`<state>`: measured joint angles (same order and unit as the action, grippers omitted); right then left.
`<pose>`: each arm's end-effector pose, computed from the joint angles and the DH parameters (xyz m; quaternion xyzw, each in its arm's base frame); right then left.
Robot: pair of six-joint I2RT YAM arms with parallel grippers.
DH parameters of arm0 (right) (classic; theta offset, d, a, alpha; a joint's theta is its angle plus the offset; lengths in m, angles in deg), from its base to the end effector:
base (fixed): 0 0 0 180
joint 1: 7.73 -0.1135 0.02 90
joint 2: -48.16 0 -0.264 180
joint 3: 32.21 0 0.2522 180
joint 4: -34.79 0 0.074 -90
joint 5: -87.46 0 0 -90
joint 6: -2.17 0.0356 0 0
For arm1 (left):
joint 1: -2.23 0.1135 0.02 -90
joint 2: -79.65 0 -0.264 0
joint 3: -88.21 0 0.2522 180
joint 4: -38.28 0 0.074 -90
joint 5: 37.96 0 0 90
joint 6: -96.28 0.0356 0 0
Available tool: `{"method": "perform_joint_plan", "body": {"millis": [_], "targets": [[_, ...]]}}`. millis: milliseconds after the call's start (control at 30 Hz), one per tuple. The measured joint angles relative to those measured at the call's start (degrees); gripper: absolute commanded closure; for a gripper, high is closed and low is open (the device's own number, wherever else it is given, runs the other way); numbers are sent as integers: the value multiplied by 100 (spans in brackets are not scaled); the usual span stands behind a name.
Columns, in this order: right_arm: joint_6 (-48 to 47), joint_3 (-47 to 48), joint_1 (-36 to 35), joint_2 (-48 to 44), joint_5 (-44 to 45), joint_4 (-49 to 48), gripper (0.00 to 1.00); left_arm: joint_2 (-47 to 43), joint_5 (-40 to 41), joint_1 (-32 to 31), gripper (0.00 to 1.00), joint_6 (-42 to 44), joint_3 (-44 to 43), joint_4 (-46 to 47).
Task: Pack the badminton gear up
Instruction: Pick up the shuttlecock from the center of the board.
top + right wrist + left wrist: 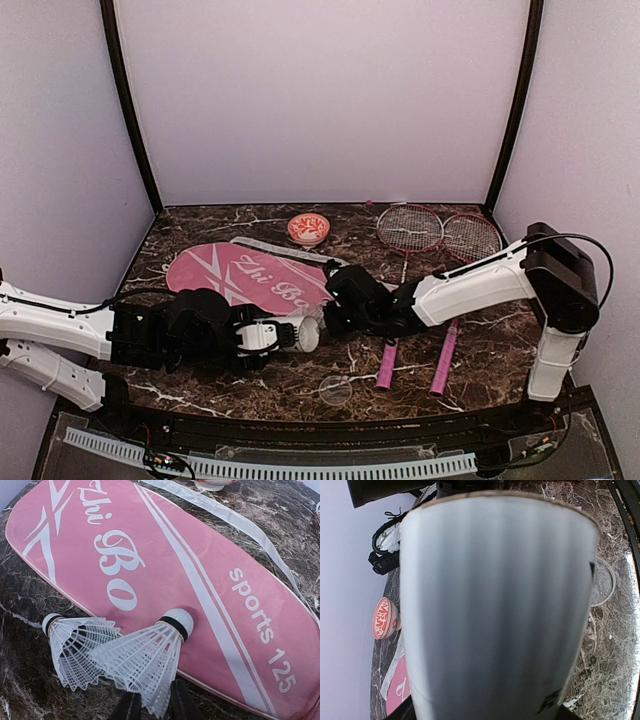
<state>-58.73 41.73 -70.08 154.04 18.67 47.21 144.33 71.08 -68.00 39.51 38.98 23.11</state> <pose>0.1891 0.3332 0.1591 -0.1908 0.8885 0.1545 0.3876 0.0931 -0.2246 0.2301 0.6219 0.5950 -0.0187 0.5088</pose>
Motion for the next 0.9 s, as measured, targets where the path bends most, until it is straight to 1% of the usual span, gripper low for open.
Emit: {"method": "perform_joint_plan", "body": {"millis": [200, 367, 467, 600, 900], "targets": [[48, 59, 0, 46, 197, 13, 100, 0, -4, 0, 35, 0, 0, 0], [142, 2, 0, -9, 273, 11, 100, 0, -15, 0, 35, 0, 0, -2], [214, -168, 0, -269, 280, 31, 100, 0, -13, 0, 35, 0, 0, -2], [428, -507, 0, -931, 282, 31, 100, 0, -11, 0, 35, 0, 0, -2], [1062, -1742, 24, -3051, 98, 133, 100, -9, -24, 0, 35, 0, -160, -87]]}}
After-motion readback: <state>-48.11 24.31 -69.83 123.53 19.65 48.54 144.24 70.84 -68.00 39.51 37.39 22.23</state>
